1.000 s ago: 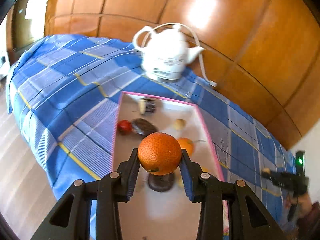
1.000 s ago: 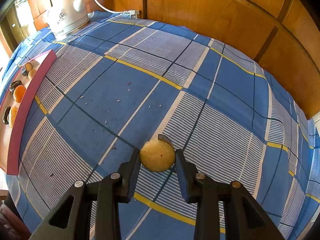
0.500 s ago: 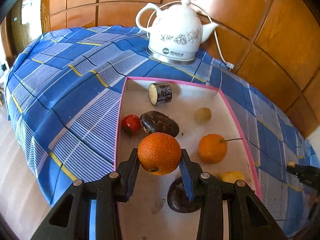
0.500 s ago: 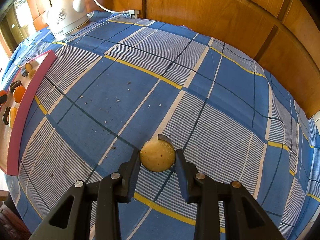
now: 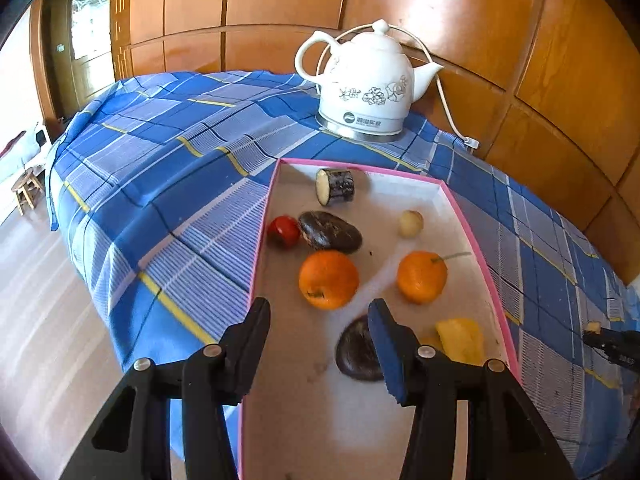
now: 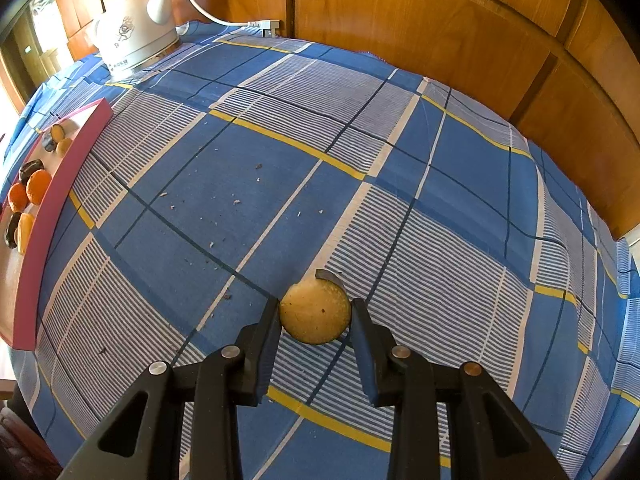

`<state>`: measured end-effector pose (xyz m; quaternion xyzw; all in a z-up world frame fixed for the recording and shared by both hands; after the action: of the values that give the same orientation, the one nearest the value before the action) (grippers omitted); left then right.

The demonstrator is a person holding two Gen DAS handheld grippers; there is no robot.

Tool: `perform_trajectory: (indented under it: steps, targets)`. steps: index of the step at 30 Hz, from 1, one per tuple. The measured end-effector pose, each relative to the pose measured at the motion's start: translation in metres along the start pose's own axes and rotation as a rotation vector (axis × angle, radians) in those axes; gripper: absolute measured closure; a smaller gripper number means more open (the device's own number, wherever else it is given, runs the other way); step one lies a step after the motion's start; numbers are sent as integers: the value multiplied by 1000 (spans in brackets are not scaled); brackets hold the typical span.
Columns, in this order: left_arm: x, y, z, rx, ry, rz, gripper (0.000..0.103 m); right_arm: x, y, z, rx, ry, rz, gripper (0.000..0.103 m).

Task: Organize fruits
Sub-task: 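Move the right gripper holding the beige piece toward the tray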

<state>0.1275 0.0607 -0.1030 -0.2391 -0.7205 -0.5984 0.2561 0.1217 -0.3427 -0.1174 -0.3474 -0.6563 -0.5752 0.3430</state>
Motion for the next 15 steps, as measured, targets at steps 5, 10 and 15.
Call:
perform_trajectory:
  steps: [5, 10, 15]
  targets:
    - [13, -5, -19, -52, -20, -16, 51, 1, 0, 3, 9, 4, -1, 68]
    - [23, -7, -37, -105, -43, -36, 49, 2, -1, 5, 10, 16, -3, 68]
    - [28, -11, -50, -128, -71, -28, 48, 5, 1, 11, 19, 41, -16, 68]
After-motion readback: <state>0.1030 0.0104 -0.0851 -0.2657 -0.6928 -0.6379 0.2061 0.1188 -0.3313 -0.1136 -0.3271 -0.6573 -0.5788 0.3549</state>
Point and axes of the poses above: each gripper's, at about its wrist camera, not at the fingertips, and x roughly against the way its jaws point, z to its left, y to its top, the point moved 9 cm from there along -x, roughly the way its jaws point, and after that the axes turned 9 degrees about -z, right-handed, at the moved point
